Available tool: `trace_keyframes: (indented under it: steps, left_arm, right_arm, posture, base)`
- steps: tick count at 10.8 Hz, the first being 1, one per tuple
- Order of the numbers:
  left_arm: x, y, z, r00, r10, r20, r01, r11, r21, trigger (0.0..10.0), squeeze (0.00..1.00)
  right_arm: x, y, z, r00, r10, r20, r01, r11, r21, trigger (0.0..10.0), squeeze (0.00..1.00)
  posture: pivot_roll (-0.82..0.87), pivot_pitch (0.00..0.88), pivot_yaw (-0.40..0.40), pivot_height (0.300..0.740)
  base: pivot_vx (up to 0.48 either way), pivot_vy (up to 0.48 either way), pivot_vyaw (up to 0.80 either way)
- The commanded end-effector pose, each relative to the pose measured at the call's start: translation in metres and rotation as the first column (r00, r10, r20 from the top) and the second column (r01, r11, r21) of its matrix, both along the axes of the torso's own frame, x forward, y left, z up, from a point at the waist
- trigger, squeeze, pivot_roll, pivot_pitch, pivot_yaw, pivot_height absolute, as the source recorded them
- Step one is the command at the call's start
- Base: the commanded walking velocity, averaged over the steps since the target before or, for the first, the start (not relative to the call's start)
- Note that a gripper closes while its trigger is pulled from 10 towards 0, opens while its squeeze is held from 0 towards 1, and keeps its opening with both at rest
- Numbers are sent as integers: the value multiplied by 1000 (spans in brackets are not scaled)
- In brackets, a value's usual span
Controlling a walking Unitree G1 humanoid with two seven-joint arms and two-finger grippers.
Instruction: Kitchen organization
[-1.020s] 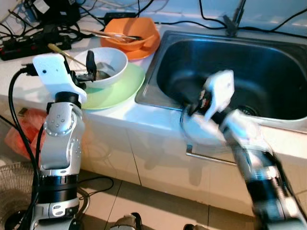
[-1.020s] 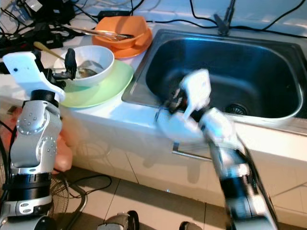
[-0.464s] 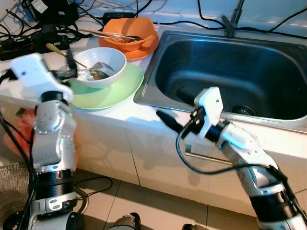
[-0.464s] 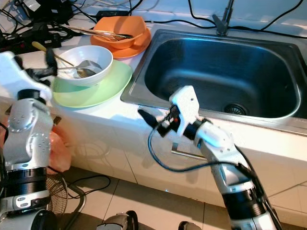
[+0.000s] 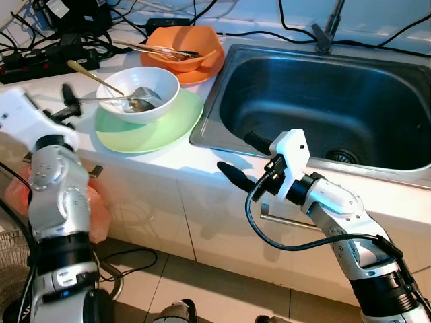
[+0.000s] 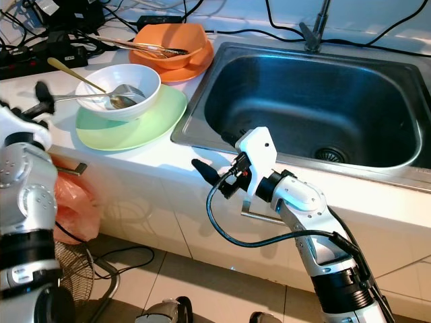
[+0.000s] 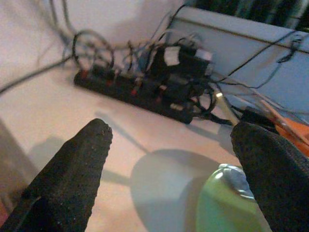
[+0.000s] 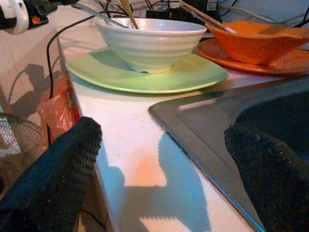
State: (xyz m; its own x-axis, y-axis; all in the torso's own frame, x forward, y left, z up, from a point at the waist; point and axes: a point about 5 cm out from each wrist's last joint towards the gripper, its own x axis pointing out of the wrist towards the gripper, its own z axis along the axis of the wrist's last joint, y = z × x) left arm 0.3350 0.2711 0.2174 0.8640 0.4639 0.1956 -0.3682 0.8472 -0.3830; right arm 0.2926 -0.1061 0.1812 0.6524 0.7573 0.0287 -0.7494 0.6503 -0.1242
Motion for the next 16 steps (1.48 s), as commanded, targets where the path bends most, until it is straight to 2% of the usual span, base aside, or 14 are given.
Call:
trace_keyframes:
  steps: [1,4,8,9,10,12,14,16]
  left_arm:
    - [3,1,-2,1000,-16,-7,15,998,-54,10000,0]
    - [17,-10,-7,988,-148,39,153,973,-172,10000,0]
    - [24,-26,-2,957,-270,106,287,933,-216,10000,0]
    - [25,-27,0,953,-275,130,298,929,-220,3647,0]
    - [26,-30,0,941,-294,167,329,908,-258,0,0]
    - [26,-32,0,934,-310,176,348,899,-266,0,0]
    - [27,-39,1,911,-341,231,401,862,-311,0,0]
    - [27,-39,1,907,-336,254,410,844,-347,0,0]
  right_arm:
    - [-4,3,1,1000,24,1,-24,1000,-2,10000,0]
    - [-6,5,3,999,43,8,-43,999,0,10000,0]
    - [-9,5,3,998,60,2,-60,998,-3,10000,0]
    - [-9,5,2,998,60,-1,-60,998,-4,10000,0]
    - [-10,6,1,998,62,-5,-62,998,-2,10000,0]
    - [-10,6,1,998,62,-7,-62,998,2,10000,0]
    - [-10,6,0,998,61,-12,-61,998,4,10000,0]
    - [-9,5,-1,999,51,-16,-51,999,10,10000,0]
  posture:
    - [35,126,58,740]
    - [29,125,62,740]
    - [25,130,62,740]
    - [26,129,63,740]
    - [26,129,63,740]
    - [26,130,67,740]
    - [24,129,66,740]
    - [26,129,66,740]
  base:
    - [0,0,0]
    - [0,0,0]
    - [0,0,0]
    - [0,0,0]
    - [0,0,0]
    - [0,0,0]
    - [0,0,0]
    - [0,0,0]
